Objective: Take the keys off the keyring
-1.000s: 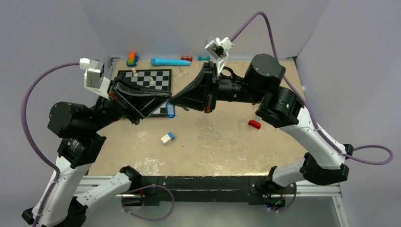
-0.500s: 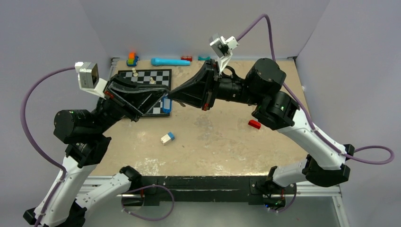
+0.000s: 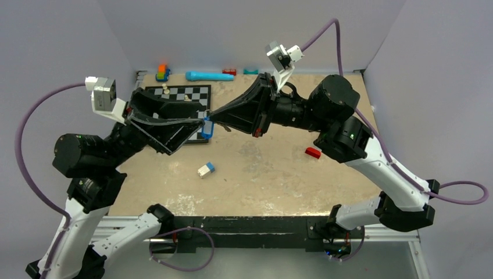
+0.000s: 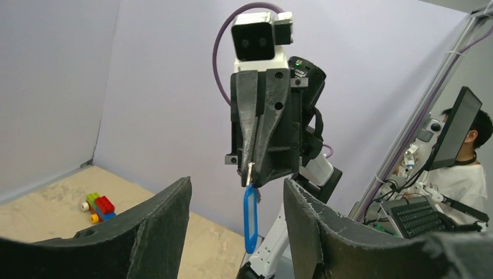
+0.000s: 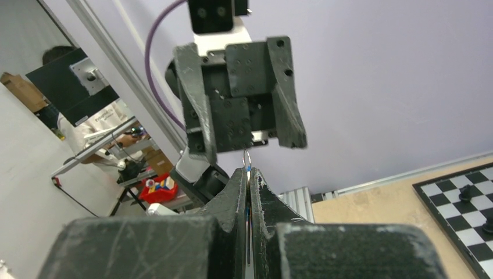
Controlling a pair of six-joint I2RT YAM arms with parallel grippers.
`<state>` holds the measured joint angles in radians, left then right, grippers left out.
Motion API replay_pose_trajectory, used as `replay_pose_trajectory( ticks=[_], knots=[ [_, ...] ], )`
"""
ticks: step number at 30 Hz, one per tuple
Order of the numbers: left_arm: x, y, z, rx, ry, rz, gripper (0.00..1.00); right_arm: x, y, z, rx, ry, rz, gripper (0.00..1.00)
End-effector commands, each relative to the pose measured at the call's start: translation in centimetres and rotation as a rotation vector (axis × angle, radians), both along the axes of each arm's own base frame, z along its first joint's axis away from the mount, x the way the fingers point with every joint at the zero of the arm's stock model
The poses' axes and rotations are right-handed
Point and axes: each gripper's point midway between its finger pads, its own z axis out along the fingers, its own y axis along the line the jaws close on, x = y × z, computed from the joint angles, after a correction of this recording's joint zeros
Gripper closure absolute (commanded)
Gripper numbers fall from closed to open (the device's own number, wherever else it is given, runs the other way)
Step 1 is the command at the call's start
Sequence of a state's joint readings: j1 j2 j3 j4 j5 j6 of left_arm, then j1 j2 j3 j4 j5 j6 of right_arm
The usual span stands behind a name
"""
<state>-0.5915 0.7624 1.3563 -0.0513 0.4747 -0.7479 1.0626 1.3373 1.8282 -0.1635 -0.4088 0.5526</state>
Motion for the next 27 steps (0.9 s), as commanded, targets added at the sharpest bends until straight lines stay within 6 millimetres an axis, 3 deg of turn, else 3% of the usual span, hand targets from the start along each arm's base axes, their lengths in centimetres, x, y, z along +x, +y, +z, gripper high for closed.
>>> replay_pose_trajectory(
  ticks=[1, 10, 20, 27],
  knots=[
    [-1.9, 0.8, 0.1, 0.142, -0.085, 0.016, 0.38, -0.7, -2.1, 0.7, 0.003, -0.027, -0.036, 1.00],
    [-2.7, -1.2, -1.0, 0.416, -0.099, -0.142, 0.48, -1.1, -2.7, -1.8, -0.201, -0.054, -0.027, 1.00],
    [-0.4, -3.0, -3.8, 0.527, -0.036, -0.203, 0.54, -0.3, -2.7, -3.9, -0.341, -0.056, -0.048, 1.00],
    [-0.8, -3.3, -4.9, 0.532, -0.028, -0.248, 0.57, -0.2, -1.9, -5.0, -0.350, -0.043, -0.032, 1.00]
  ],
)
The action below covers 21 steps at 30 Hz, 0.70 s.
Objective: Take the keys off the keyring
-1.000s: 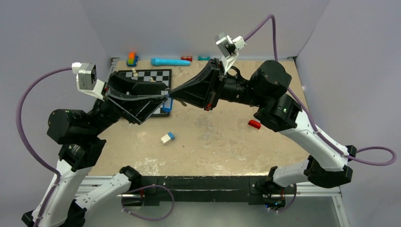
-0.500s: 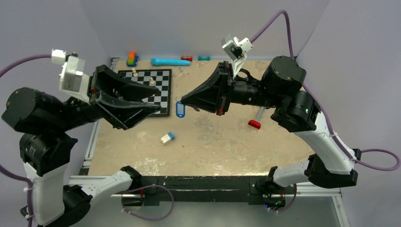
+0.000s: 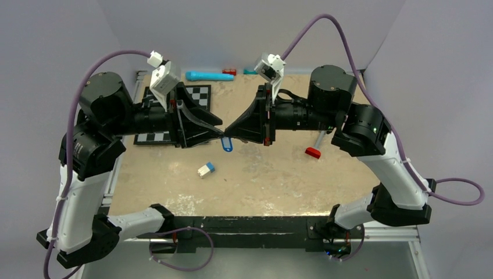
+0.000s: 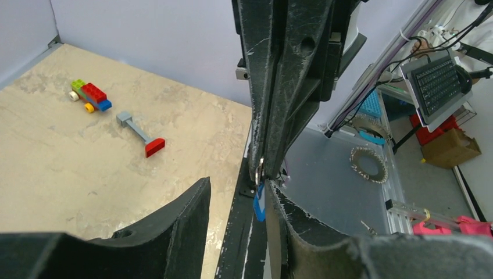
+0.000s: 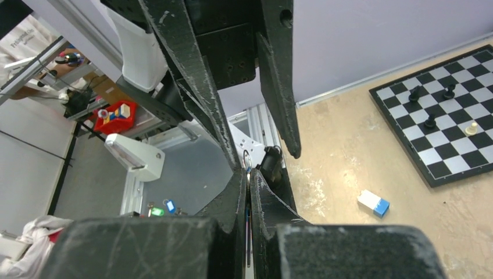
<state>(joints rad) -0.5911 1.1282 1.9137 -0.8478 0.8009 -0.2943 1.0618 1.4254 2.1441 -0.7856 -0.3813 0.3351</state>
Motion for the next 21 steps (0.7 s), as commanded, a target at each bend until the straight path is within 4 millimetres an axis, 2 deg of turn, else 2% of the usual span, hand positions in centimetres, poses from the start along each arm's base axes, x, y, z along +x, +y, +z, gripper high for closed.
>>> replay_pose_trajectory(
  ticks=[1, 6, 15, 21],
  knots=[
    [-1.1, 0.4, 0.2, -0.008, -0.046, -0.037, 0.58, -0.4, 0.4, 0.1, 0.015, -0.017, 0.025, 1.00],
    [-1.9, 1.0, 0.5, -0.007, -0.073, -0.033, 0.60, -0.4, 0.4, 0.0, 0.019, -0.015, 0.027, 1.00],
    [-2.3, 0.9, 0.8, 0.000, -0.056, -0.068, 0.61, -0.7, 0.6, 1.1, 0.053, -0.017, 0.044, 1.00],
    [-2.2, 0.7, 1.1, -0.011, -0.057, -0.069, 0.71, -0.7, 1.0, 1.2, 0.055, -0.013, 0.053, 1.00]
  ],
)
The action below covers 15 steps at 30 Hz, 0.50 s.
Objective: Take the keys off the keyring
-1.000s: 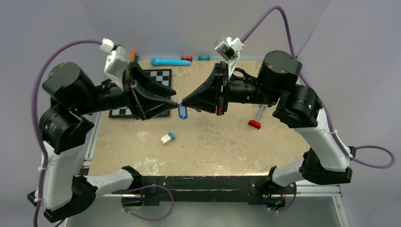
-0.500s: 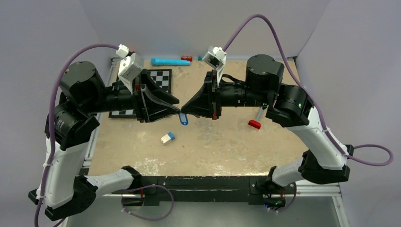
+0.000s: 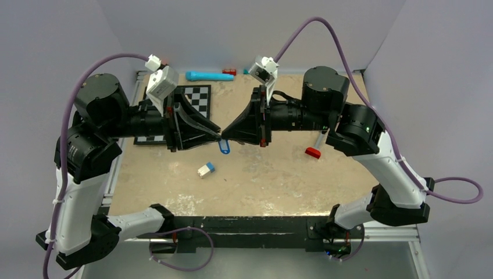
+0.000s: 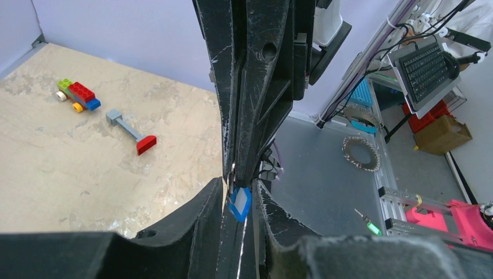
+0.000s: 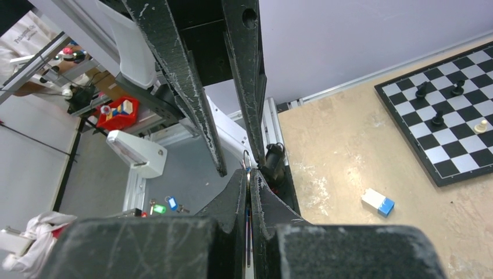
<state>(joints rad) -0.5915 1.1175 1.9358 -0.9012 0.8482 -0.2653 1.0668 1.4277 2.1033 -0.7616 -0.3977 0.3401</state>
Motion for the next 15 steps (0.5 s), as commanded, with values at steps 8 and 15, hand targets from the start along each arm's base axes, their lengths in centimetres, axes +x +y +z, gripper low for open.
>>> replay_pose_trajectory(
  ticks=[8, 15],
  knots=[
    [-0.5, 0.0, 1.2, -0.026, -0.040, -0.024, 1.00, -0.9, 0.3, 2.5, 0.081, -0.029, 0.041, 1.00],
    [-0.8, 0.1, 1.6, -0.068, -0.046, -0.022, 1.00, -1.2, 0.3, 3.5, 0.127, -0.036, 0.058, 0.96]
  ],
)
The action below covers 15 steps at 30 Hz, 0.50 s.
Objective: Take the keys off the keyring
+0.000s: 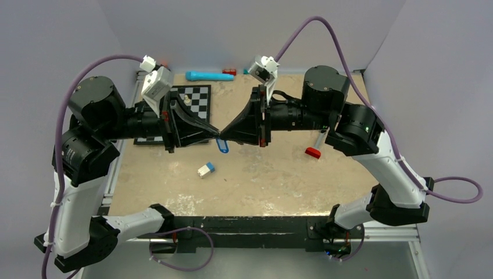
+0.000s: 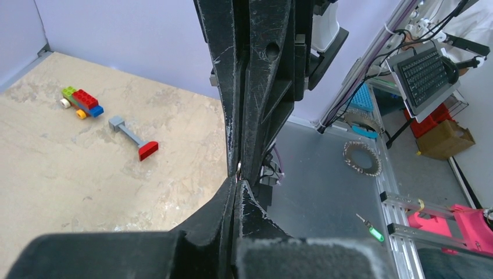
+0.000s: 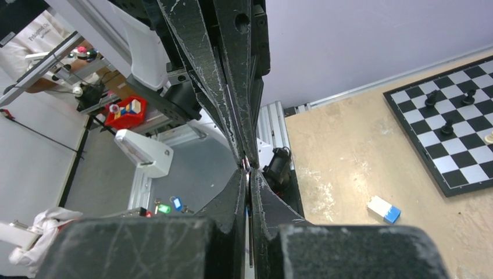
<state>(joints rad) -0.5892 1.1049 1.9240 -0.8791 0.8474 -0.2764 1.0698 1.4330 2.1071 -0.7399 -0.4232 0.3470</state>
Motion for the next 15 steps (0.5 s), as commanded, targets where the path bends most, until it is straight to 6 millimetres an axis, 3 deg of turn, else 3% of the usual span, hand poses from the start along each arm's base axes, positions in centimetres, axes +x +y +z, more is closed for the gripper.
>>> replay_pose_trajectory(
  ticks=[1, 6, 9, 15],
  knots=[
    [-0.7, 0.0, 1.4, -0.060, -0.038, -0.025, 1.00, -0.9, 0.0, 3.1, 0.112, -0.033, 0.035, 0.90],
    [-1.2, 0.3, 2.0, -0.087, -0.049, -0.021, 1.00, -1.0, -0.2, 3.6, 0.139, -0.034, 0.035, 0.34],
    [-1.3, 0.4, 2.1, -0.097, -0.049, -0.019, 1.00, -1.0, -0.7, 4.2, 0.162, -0.044, 0.017, 0.29],
    [-1.3, 0.6, 2.3, -0.115, -0.050, 0.004, 1.00, -0.6, -1.6, 4.5, 0.186, -0.051, -0.037, 0.39]
  ],
)
